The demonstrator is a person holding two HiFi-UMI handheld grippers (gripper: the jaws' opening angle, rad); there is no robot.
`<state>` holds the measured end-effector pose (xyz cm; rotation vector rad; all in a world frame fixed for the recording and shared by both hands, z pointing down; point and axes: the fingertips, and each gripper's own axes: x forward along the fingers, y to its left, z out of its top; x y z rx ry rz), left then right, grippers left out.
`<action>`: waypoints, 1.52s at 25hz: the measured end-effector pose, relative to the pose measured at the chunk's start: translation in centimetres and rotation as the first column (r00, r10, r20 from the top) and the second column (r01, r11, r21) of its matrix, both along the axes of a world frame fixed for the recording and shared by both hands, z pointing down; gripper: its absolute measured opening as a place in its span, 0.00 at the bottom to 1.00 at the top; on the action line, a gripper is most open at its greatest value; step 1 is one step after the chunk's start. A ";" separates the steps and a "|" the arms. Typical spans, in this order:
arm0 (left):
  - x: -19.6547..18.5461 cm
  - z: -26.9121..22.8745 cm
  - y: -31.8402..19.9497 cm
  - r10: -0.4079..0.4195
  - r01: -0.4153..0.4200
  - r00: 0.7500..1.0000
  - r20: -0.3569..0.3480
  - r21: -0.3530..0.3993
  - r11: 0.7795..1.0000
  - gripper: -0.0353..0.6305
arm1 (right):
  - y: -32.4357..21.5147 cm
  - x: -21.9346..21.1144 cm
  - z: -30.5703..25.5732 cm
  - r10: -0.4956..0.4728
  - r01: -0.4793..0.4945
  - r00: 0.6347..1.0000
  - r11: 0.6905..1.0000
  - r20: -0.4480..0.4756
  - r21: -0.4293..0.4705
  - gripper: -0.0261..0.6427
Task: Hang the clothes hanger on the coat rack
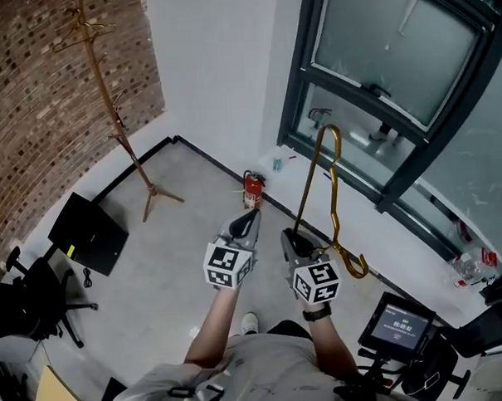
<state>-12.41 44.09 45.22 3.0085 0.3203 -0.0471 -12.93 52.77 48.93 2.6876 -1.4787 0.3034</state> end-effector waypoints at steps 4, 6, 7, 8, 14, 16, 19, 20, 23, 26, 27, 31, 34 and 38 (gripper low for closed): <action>3.5 1.8 -2.8 -0.016 0.017 0.999 0.045 -0.041 0.999 0.06 | -3.2 4.5 0.5 -0.040 0.040 0.999 0.998 0.002 -0.043 0.10; 5.0 2.2 -5.6 -0.062 0.064 0.997 0.051 -0.042 0.997 0.06 | -6.0 7.1 0.2 -0.077 0.076 0.997 0.996 -0.027 -0.037 0.10; 5.8 2.6 -7.1 -0.086 0.089 0.995 0.058 -0.044 0.995 0.06 | -7.5 8.5 0.3 -0.093 0.093 0.995 0.995 -0.027 -0.029 0.10; 6.7 3.2 -8.5 -0.106 0.109 0.992 0.070 -0.050 0.993 0.06 | -9.2 9.8 0.8 -0.109 0.109 0.994 0.994 -0.014 -0.018 0.10; 13.8 6.5 -18.2 -0.194 0.210 0.971 0.136 -0.117 0.971 0.06 | -21.8 16.1 2.2 -0.287 0.287 0.958 0.958 0.011 0.002 0.10; 17.2 4.6 -22.2 -0.236 0.244 0.967 0.099 -0.078 0.967 0.06 | -26.7 19.5 0.3 -0.339 0.340 0.940 0.940 -0.031 0.034 0.10; 22.8 2.1 -26.6 -0.295 0.297 0.954 0.056 -0.026 0.955 0.06 | -31.4 25.3 -2.3 -0.400 0.406 0.911 0.912 -0.097 0.052 0.10; 24.4 2.0 -27.7 -0.315 0.317 0.947 0.061 -0.022 0.948 0.06 | -32.5 27.2 -2.4 -0.416 0.423 0.903 0.905 -0.108 0.048 0.10; 27.4 3.3 -31.2 -0.400 0.404 0.910 0.113 -0.019 0.914 0.06 | -35.8 32.4 -1.9 -0.428 0.437 0.893 0.898 -0.138 0.046 0.10; 27.1 4.7 -35.6 -0.476 0.486 0.866 0.153 -0.031 0.873 0.06 | -39.8 34.0 -0.3 -0.454 0.460 0.877 0.888 -0.160 0.005 0.10; 26.4 5.1 -37.4 -0.505 0.516 0.848 0.159 -0.029 0.856 0.06 | -41.5 33.7 0.6 -0.480 0.485 0.866 0.875 -0.139 -0.002 0.10; 24.0 5.9 -44.7 -0.606 0.613 0.779 0.159 0.006 0.790 0.06 | -49.3 31.7 3.5 -0.610 0.610 0.792 0.791 -0.021 0.034 0.10; 22.6 5.4 -50.1 -0.662 0.660 0.739 0.122 0.068 0.749 0.06 | -55.1 29.7 4.3 -0.701 0.702 0.712 0.712 -0.032 -0.004 0.10; 21.6 4.7 -58.8 -0.721 0.718 0.686 0.097 0.074 0.692 0.06 | -63.8 28.3 5.2 -0.775 0.774 0.632 0.632 -0.018 -0.044 0.10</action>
